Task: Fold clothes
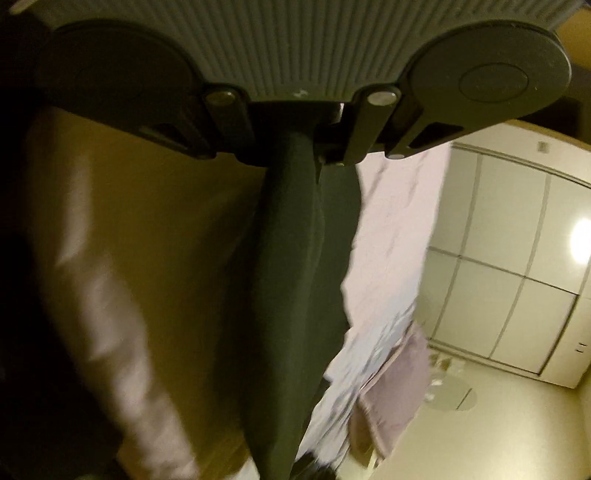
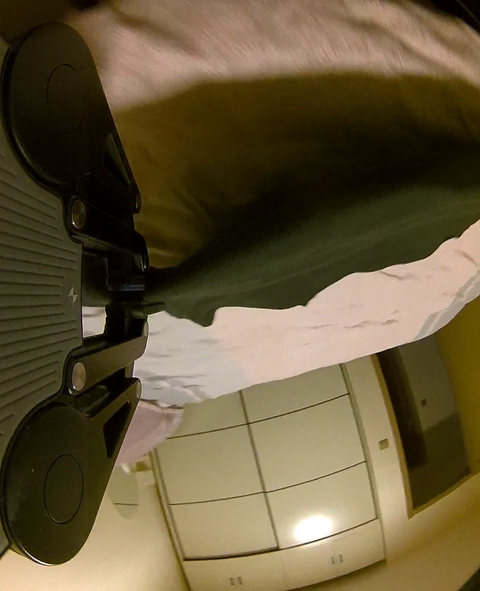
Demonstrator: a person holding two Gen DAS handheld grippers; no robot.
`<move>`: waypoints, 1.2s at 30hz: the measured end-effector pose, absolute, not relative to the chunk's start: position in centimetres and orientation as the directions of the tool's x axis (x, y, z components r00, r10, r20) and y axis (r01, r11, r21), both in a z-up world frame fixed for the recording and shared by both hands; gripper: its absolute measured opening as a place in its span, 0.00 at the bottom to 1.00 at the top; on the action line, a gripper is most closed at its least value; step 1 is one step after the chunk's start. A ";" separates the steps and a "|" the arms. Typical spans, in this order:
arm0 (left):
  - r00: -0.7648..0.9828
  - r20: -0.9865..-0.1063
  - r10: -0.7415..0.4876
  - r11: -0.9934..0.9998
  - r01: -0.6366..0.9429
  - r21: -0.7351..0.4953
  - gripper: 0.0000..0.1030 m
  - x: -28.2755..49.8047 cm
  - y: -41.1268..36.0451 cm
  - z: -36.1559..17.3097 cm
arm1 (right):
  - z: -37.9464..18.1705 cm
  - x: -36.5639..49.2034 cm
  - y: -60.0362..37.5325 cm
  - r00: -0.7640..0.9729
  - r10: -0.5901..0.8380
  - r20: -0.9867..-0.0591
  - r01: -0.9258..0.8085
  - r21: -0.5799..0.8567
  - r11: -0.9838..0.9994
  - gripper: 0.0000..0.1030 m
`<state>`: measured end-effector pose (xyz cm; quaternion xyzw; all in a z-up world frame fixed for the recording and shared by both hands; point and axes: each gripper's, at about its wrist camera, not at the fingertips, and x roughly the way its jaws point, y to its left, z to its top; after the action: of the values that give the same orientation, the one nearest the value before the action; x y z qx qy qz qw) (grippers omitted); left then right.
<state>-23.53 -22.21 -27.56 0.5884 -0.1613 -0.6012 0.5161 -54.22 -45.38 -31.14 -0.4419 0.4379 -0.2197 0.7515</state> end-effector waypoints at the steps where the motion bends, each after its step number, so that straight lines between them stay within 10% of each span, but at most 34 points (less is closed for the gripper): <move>1: 0.207 -0.553 -0.807 -0.431 0.433 0.792 0.07 -24.8 -21.6 -27.8 | -31.5 -55.1 -44.9 0.502 -0.720 -0.479 -0.052 -0.847 0.528 0.02; 17: 0.252 -0.607 -0.754 -0.427 0.513 0.744 0.18 -23.9 -16.7 -29.5 | -31.1 -59.2 -41.0 0.296 -0.782 -0.548 0.185 -0.770 0.610 0.06; 22: 0.287 -0.574 -0.767 -0.349 0.564 0.748 0.19 -22.0 -15.8 -27.9 | -27.3 -55.6 -35.5 0.483 -0.718 -0.501 0.236 -0.715 0.658 0.66; 29: 0.275 -0.567 -0.776 -0.281 0.654 0.703 0.28 -20.3 -17.7 -27.2 | -26.4 -46.8 -29.5 0.694 -0.435 -0.573 0.174 -0.452 0.875 0.66; 36: 0.221 -0.585 -0.780 -0.297 0.692 0.658 0.29 -19.7 -19.5 -28.3 | -28.2 -42.5 -23.4 0.703 -0.340 -0.625 -0.009 -0.485 0.875 0.66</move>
<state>-19.71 -19.48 -28.26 0.5109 -0.0431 -0.6226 0.5911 -42.49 -23.38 -28.19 -0.2325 0.3743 -0.0927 0.8929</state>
